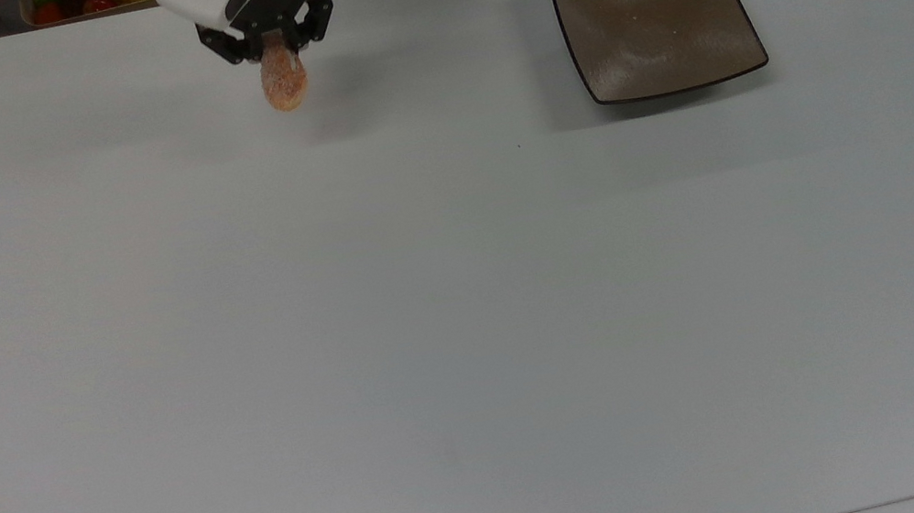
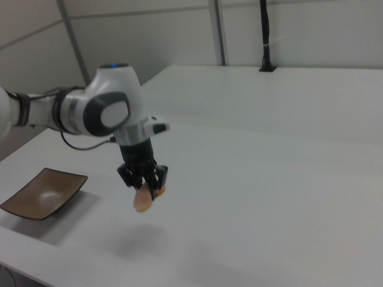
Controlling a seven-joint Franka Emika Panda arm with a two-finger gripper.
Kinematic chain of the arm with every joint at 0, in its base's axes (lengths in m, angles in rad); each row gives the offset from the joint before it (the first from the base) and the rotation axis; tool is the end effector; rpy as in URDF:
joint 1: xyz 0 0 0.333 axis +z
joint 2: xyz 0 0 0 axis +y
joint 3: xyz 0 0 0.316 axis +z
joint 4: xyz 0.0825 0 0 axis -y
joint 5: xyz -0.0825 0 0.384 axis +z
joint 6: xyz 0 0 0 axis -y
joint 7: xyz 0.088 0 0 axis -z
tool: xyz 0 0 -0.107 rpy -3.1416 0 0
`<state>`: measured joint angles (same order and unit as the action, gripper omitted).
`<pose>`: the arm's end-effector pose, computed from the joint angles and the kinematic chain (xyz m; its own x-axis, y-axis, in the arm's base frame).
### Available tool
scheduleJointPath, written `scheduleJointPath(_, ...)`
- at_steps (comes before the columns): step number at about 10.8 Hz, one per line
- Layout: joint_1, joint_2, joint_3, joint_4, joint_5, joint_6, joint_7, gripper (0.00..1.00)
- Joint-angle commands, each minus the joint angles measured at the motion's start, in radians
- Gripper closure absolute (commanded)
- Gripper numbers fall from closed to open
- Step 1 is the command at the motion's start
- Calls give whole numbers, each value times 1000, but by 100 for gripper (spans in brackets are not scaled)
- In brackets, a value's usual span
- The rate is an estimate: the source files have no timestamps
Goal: Bread is placed on a ceramic plate
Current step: 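Lift the bread roll and carry it toward the brown plate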
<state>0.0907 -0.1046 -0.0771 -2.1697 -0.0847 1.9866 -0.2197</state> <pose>0.5057 0.0010 0.4328 0.9599 0.2647 -0.0923 0.2698 -0.9617 0.0475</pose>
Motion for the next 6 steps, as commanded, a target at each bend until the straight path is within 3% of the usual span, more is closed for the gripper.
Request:
scheduleJointPath(1, 56, -10, 13, 163, 23, -191, 31, 73)
scheduleJointPath(3, 66, -12, 66, 237, 77, -242, 65, 73)
scheduleJointPath(6, 93, -17, 179, 286, 80, -268, 189, 71)
